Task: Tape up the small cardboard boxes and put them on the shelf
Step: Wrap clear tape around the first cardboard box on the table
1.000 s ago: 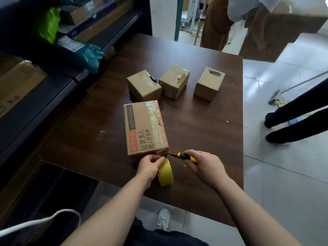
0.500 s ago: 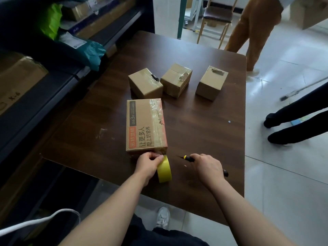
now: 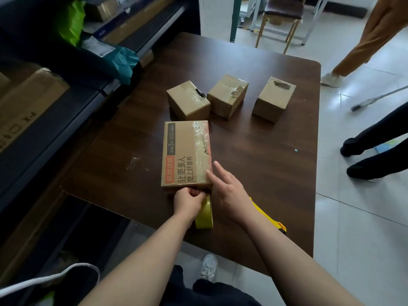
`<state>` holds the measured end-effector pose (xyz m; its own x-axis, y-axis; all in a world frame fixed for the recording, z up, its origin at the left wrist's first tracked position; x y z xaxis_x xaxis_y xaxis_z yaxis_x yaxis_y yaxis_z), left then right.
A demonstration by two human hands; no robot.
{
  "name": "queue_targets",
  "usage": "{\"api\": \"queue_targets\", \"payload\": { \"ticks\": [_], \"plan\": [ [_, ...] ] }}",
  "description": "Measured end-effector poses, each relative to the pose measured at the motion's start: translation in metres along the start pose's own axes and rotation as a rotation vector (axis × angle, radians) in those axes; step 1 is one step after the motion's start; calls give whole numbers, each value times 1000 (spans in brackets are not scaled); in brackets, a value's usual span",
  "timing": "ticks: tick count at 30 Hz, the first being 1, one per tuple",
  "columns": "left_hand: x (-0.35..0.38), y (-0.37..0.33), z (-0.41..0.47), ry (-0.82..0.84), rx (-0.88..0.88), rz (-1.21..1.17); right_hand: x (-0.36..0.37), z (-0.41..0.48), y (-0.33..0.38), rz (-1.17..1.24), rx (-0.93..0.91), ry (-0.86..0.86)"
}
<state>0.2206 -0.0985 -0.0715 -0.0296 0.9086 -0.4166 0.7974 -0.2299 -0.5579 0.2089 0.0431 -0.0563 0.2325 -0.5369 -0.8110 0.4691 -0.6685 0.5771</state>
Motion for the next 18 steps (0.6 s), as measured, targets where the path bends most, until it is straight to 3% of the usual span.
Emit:
{"api": "queue_targets", "payload": {
  "ticks": [3, 7, 13, 18],
  "plan": [
    [-6, -1, -4, -1, 5, 30, 1, 9, 1, -42, -16, 116],
    [-27, 1, -14, 5, 50, 80, 0, 11, -5, -56, 11, 145],
    [-70, -14, -36, 38, 185, -108, -7, 21, 1, -31, 54, -2],
    [-116, -33, -32, -102, 341, -273, -17, 31, 13, -42, 112, -28]
  ]
}}
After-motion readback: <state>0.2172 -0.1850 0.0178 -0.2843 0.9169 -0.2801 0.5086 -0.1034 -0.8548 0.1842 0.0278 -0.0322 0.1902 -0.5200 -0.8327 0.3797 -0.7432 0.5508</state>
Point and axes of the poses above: each hand's wrist, its own z-axis towards the middle knuckle, its own x-axis out of the palm, y = z × x, the point moved 3 cm from there along z, towards the middle knuckle, and after that the axes turned 14 degrees about -x, right-handed, at the moved point
